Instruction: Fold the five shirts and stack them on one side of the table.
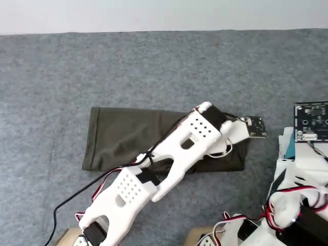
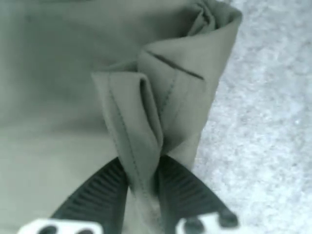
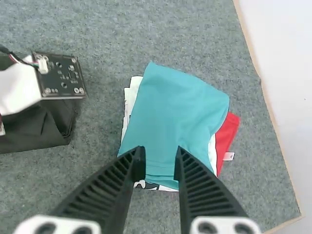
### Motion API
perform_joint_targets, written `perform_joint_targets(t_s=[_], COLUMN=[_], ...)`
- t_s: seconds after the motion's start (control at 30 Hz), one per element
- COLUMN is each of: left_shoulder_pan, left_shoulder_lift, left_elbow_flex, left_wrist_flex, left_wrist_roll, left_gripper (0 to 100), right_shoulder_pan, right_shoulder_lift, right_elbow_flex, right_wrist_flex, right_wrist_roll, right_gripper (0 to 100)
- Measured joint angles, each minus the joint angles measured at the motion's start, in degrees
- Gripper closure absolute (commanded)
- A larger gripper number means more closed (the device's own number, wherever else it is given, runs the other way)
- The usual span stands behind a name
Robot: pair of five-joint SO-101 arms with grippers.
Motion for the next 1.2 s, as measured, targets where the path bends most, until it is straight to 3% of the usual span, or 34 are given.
perform_joint_targets(t_s=[0.23, 0.63, 1.2], left_shoulder_pan=[-1.67, -6.15, -14.51], left_shoulder_lift=[0.00, 0.00, 0.09], left_elbow_flex=[0.00, -0.88, -2.90], left_wrist_flex=[-0.09, -2.02, -4.13], left_wrist_roll=[-0.53, -2.02, -4.66], left_gripper=[99, 87, 87], right_shoulder_pan=[0.00, 0.18, 0.18], right_shoulder_lift=[0.00, 0.00, 0.00], right_elbow_flex=[0.00, 0.00, 0.00], right_wrist_flex=[0.09, 0.09, 0.09], right_wrist_roll=[0.00, 0.00, 0.00], right_gripper=[89.0, 89.0, 89.0])
